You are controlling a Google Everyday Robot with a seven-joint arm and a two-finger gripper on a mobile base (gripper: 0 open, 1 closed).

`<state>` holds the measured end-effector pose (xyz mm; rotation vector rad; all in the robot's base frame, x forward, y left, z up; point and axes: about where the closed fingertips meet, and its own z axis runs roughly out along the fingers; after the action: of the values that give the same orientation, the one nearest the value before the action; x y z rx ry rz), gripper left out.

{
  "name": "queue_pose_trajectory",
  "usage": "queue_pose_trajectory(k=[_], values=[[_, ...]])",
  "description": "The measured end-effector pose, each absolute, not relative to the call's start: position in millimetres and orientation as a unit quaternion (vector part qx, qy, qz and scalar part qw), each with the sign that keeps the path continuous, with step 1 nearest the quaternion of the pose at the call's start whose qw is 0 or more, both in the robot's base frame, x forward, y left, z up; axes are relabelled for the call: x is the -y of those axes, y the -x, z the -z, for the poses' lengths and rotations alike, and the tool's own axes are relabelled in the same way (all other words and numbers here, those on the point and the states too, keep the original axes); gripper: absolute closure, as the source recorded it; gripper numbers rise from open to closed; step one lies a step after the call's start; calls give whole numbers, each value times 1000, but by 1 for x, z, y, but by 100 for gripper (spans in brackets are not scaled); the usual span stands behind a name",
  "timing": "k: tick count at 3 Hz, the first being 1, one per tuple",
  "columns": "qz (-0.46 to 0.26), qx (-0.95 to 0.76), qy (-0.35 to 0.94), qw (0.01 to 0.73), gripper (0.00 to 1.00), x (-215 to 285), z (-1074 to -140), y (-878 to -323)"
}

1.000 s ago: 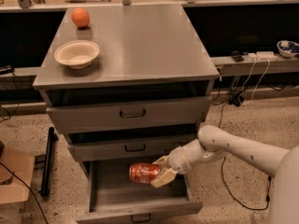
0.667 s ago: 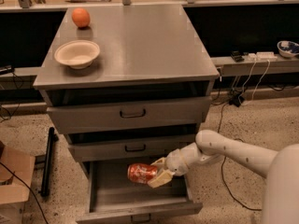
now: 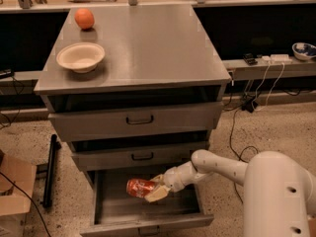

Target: Place coke can into bottom drawer

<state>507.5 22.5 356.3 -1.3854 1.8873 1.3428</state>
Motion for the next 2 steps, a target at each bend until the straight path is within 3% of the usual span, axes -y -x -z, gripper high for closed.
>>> queue_pose_trajectory(k=[1,2], values=[[-486,-709,468,206,100,-25,-302,-502],[-476,-740,431,201,73,-22,-241,-505]])
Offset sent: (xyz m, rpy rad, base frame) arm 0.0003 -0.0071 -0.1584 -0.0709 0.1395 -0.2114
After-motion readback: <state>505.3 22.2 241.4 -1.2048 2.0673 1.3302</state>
